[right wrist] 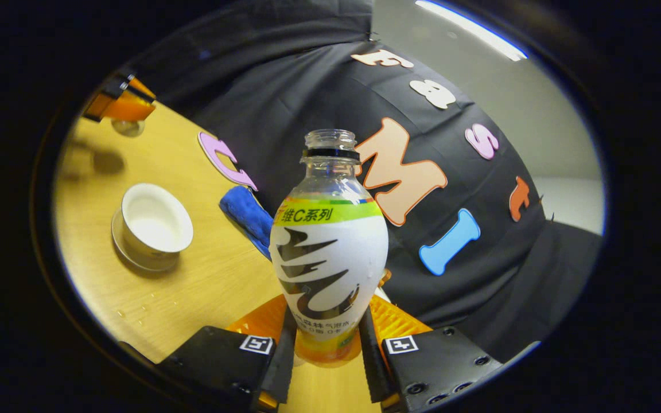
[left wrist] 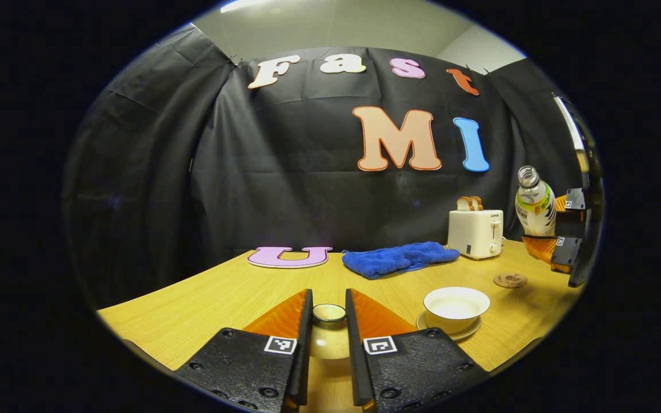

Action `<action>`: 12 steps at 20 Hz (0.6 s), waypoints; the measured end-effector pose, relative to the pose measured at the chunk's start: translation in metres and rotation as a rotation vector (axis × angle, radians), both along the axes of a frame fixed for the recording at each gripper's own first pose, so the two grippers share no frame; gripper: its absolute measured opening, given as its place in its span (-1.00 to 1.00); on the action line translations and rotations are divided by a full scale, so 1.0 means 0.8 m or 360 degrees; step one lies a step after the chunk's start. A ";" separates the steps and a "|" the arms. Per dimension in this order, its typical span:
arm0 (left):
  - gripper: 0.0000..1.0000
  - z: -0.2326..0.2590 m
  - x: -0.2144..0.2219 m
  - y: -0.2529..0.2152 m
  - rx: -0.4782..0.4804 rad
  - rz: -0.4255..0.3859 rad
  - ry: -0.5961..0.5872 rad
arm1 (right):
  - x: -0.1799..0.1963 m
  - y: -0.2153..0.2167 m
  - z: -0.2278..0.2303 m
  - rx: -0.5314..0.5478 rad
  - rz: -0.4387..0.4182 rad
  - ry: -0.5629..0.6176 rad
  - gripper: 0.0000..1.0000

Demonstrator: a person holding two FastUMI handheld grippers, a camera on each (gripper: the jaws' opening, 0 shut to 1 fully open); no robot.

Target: Open the teacup lid with one hand, grasp the water bottle and pour water into the teacup with the other hand; after pouring, place the water bottle on the coaster and then close the teacup lid.

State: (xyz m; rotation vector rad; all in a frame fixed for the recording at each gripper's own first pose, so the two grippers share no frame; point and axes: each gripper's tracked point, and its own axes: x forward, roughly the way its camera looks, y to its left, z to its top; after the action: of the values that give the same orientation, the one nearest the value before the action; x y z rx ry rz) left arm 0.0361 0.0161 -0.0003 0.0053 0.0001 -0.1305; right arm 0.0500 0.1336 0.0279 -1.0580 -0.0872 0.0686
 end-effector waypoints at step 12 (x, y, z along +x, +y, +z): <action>-0.45 -0.002 0.001 -0.001 -0.0001 0.0000 0.0000 | 0.008 0.043 -0.010 -0.0850 0.0053 -0.0298 0.08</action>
State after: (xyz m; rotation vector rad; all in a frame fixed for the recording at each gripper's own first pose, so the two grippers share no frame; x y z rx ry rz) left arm 0.0372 0.0154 -0.0016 0.0045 0.0000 -0.1304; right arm 0.0564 0.1678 0.0196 -1.5959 -0.2662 0.0222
